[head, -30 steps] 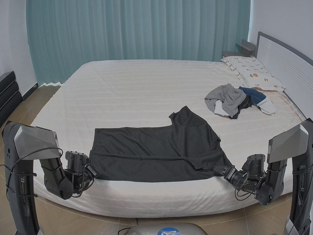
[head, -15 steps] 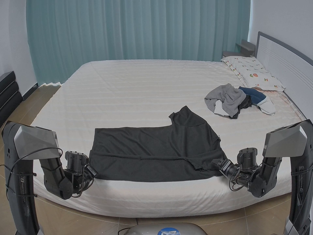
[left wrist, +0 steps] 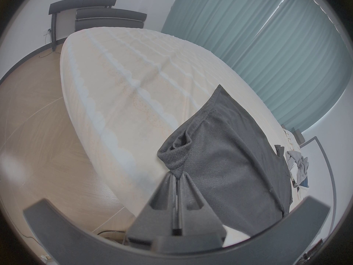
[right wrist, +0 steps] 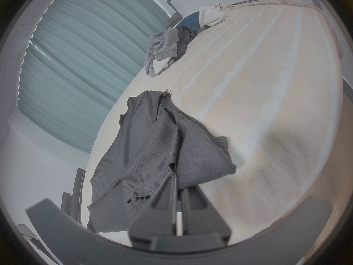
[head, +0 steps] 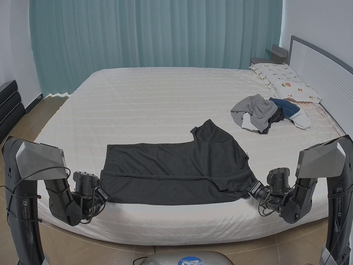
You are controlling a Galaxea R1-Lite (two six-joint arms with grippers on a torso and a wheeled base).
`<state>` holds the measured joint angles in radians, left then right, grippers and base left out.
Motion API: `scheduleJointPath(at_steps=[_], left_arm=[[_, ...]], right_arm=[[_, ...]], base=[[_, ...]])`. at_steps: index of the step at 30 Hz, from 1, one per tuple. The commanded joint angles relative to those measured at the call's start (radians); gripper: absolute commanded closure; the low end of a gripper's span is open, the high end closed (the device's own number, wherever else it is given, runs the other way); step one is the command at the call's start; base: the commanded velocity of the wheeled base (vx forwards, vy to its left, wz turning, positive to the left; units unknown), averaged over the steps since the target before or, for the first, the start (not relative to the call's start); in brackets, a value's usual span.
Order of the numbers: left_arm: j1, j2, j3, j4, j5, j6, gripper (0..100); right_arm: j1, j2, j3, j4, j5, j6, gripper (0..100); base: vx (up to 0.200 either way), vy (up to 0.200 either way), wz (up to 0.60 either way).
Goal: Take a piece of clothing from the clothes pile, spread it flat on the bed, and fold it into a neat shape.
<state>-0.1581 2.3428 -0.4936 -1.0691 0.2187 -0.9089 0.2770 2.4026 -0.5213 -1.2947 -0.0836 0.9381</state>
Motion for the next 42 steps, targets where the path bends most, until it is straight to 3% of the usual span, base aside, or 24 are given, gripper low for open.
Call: scheduleJointPath(at_steps=[1, 7, 36, 37, 39, 40, 42], left_arm=[[0.018, -0.005, 0.020, -0.032, 0.001, 0.004, 100], [0.048, -0.014, 0.055, -0.100, -0.002, 0.016, 100], [0.063, -0.034, 0.119, -0.094, -0.016, 0.094, 100], [0.060, -0.034, 0.127, -0.094, -0.022, 0.094, 0], [0.060, -0.034, 0.132, -0.100, -0.024, 0.094, 0], [0.060, -0.037, 0.133, -0.101, -0.025, 0.094, 0], [0.060, -0.037, 0.133, -0.101, -0.025, 0.094, 0]], right_arm=[[-0.006, -0.034, 0.026, -0.002, 0.005, 0.002, 100], [-0.010, -0.074, 0.053, -0.002, 0.010, 0.004, 100], [0.028, -0.095, 0.179, -0.005, 0.031, -0.007, 100], [0.028, -0.089, 0.176, -0.006, 0.031, -0.007, 100], [0.028, -0.086, 0.175, -0.006, 0.031, -0.007, 100], [0.028, -0.088, 0.179, -0.006, 0.030, -0.008, 0], [0.028, -0.089, 0.179, -0.008, 0.030, -0.008, 0]], base=[[0.000, 0.000, 0.00], [0.000, 0.000, 0.00], [0.000, 0.000, 0.00], [0.000, 0.000, 0.00], [0.000, 0.000, 0.00], [0.000, 0.000, 0.00], [0.000, 0.000, 0.00]])
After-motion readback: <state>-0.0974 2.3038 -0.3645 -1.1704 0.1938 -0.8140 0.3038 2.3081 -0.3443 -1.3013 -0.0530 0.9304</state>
